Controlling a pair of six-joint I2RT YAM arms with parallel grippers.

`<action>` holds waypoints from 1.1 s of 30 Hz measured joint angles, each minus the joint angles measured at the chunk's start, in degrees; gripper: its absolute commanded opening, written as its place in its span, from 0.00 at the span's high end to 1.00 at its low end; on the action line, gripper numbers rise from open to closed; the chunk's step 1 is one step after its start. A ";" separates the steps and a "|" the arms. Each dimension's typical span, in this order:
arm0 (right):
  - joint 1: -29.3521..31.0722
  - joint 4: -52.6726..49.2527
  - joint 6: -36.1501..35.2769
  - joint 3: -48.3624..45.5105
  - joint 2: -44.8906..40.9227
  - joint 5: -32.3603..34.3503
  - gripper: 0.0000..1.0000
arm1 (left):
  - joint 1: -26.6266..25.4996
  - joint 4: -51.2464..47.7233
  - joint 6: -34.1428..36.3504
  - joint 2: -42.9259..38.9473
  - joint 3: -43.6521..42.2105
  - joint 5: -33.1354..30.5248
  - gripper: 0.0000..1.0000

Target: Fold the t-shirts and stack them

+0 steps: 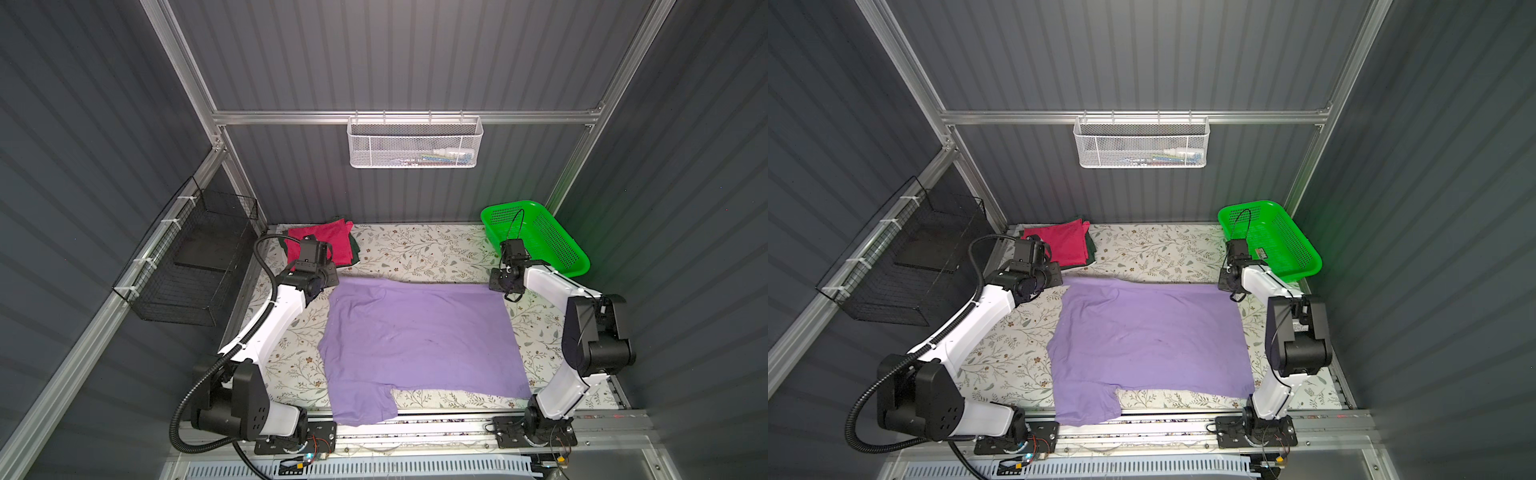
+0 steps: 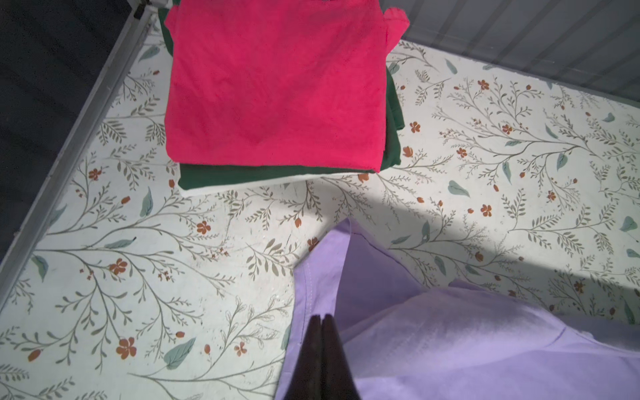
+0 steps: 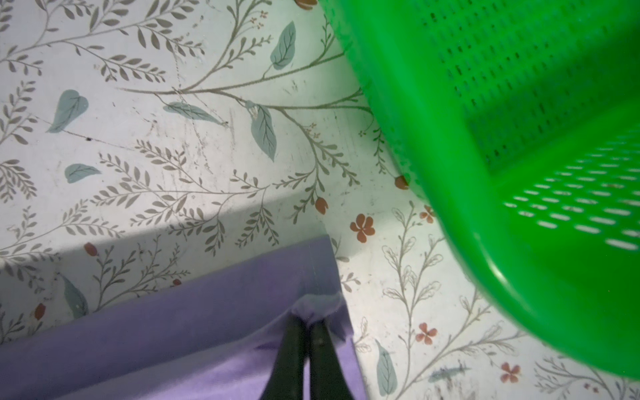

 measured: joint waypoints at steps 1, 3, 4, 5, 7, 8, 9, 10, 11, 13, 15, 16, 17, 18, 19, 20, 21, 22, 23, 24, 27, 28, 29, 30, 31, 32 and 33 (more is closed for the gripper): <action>0.00 -0.09 0.13 -0.17 -0.09 0.13 1.00 | 0.00 -0.42 -0.39 -0.66 -0.81 0.28 1.00; 0.02 -0.26 0.28 -0.17 -0.09 0.37 1.00 | 0.00 -1.25 -1.20 -2.14 -2.19 1.14 1.00; 0.02 -0.44 0.35 -0.17 -0.09 0.59 1.00 | 0.00 -1.46 -1.75 -2.95 -2.82 1.70 1.00; 0.02 -0.46 0.50 -0.17 -0.09 0.70 1.00 | -0.02 -1.75 -2.23 -3.93 -3.50 2.32 1.00; 0.02 -0.46 0.83 -0.39 -0.09 0.79 1.00 | 0.00 -2.27 -3.21 -5.70 -4.72 3.43 1.00; 0.07 -0.52 0.98 -0.52 -0.09 0.81 1.00 | -0.02 -2.45 -3.74 -6.43 -5.27 3.80 1.00; 0.15 -0.50 1.20 -0.76 -0.09 0.83 1.00 | -0.02 -2.73 -4.24 -7.30 -5.95 4.17 1.00; 0.31 -0.52 1.38 -1.07 -0.09 0.87 1.00 | -0.02 -3.02 -4.70 -8.09 -6.67 4.35 1.00; 0.42 -0.55 1.49 -1.29 -0.09 0.90 1.00 | -0.02 -3.28 -5.03 -8.72 -7.30 4.44 1.00; 0.83 -0.70 1.92 -1.90 -0.09 1.01 1.00 | -0.02 -4.33 -5.68 -10.10 -8.79 4.48 1.00; 1.20 -0.90 2.29 -2.12 -0.09 1.18 1.00 | -0.02 -5.14 -6.05 -10.67 -9.77 4.66 1.00; 1.36 -1.09 2.60 -2.14 -0.09 1.36 1.00 | -0.02 -5.22 -6.23 -10.82 -10.38 4.90 1.00; 1.55 -1.33 2.84 -2.14 -0.09 1.70 1.00 | -0.02 -5.22 -6.29 -10.88 -10.97 5.14 1.00; 1.68 -1.64 3.19 -2.14 -0.09 2.10 1.00 | -0.04 -5.18 -6.49 -10.93 -11.65 5.42 1.00; 1.75 -2.03 3.69 -2.16 -0.09 2.47 1.00 | -0.07 -5.14 -6.69 -10.99 -12.48 5.73 1.00; 1.79 -2.40 4.07 -2.23 -0.09 2.82 1.00 | -0.09 -5.11 -6.88 -11.06 -13.38 6.16 1.00; 1.79 -2.67 4.50 -2.32 -0.09 3.23 0.99 | -0.17 -5.20 -7.10 -11.15 -14.49 6.56 1.00; 1.79 -2.91 4.94 -2.45 -0.09 3.58 0.99 | -0.35 -5.18 -7.30 -11.19 -15.43 6.84 1.00; 1.79 -3.13 5.27 -2.62 -0.11 3.80 0.99 | -0.44 -5.18 -7.58 -11.37 -16.46 7.32 1.00; 1.79 -3.41 5.51 -2.91 -0.20 3.91 0.96 | -0.48 -5.25 -7.82 -11.54 -17.27 7.74 1.00; 1.88 -3.98 6.75 -4.26 -1.33 4.26 0.79 | -1.18 -5.42 -9.40 -12.24 -19.82 9.07 0.89; 1.92 -4.13 7.28 -4.83 -2.01 4.52 0.74 | -1.53 -5.38 -9.99 -12.68 -20.87 9.55 0.83; 2.01 -4.20 7.58 -5.51 -2.93 4.96 0.67 | -1.70 -5.42 -10.14 -13.11 -21.77 10.01 0.79; 2.12 -4.28 7.96 -6.19 -3.93 5.35 0.59 | -1.88 -5.62 -10.45 -13.51 -22.45 10.49 0.76; 2.19 -4.37 8.28 -6.88 -5.07 5.88 0.57 | -1.97 -6.38 -10.47 -13.88 -22.75 10.67 0.75; 2.25 -4.55 8.07 -7.48 -6.32 6.34 0.56 | -1.99 -6.91 -10.49 -14.23 -22.75 10.60 0.74; 2.29 -4.81 8.24 -8.09 -8.13 6.95 0.54 | -2.10 -6.97 -10.45 -14.62 -22.67 10.51 0.73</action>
